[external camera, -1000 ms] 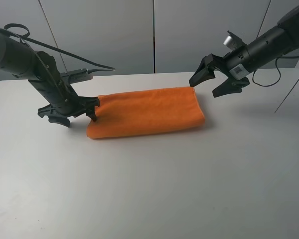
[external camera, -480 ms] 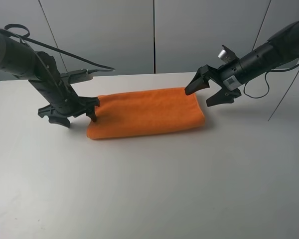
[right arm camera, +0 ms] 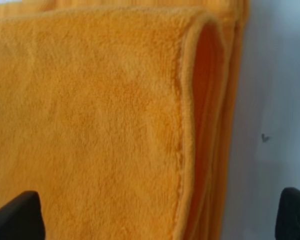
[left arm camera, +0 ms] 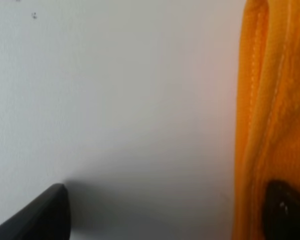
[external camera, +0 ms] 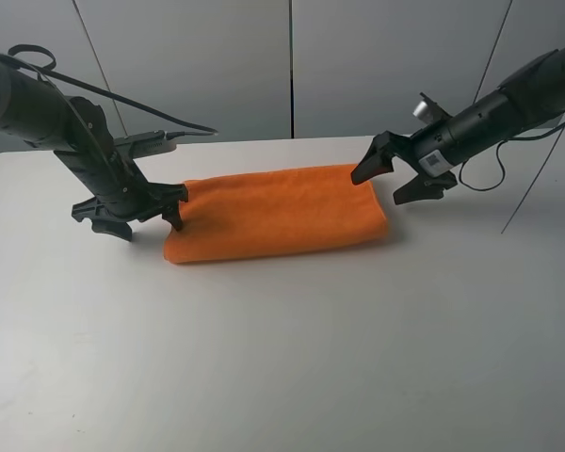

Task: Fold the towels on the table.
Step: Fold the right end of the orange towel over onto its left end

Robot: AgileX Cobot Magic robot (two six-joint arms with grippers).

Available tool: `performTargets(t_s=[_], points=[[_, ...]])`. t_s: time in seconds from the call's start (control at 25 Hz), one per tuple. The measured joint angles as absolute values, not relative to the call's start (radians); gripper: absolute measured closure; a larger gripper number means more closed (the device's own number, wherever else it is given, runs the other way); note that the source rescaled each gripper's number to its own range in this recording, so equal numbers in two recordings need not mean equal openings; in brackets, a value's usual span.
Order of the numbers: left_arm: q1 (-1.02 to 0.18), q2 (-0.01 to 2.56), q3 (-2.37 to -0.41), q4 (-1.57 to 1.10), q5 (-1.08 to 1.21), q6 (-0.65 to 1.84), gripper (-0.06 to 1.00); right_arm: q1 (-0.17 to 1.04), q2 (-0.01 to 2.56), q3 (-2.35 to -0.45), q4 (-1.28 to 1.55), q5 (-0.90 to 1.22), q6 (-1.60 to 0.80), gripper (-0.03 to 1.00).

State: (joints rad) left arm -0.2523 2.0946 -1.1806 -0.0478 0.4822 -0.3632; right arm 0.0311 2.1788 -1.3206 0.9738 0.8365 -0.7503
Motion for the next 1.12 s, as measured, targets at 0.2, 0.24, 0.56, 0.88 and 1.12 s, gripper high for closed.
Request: performTargets(t_s=[0.2,0.24,0.56,0.88,1.12], points=[[-0.252,2.095,-1.181,-0.048,0.482,-0.363,-0.05,0.09,2.179,-1.321,0.942,0.774,-0.722,-0.03],[-0.252,2.095,-1.181,-0.048,0.482,-0.363,-0.05,0.099,2.179,-1.321,0.934,0.763,-0.714,-0.03],[-0.252,2.095,-1.181,-0.048,0.482,-0.361,-0.05,0.105,2.179,-1.321,0.825,0.731,-0.623,-0.03],[-0.252,2.095,-1.181,-0.048,0.485,-0.357,-0.05,0.105,2.186,-1.321,0.835,0.733,-0.603,-0.03],[-0.252,2.095,-1.181,-0.048,0.485,-0.356,-0.05,0.107,2.194,-1.321,0.88,0.735,-0.605,-0.03]])
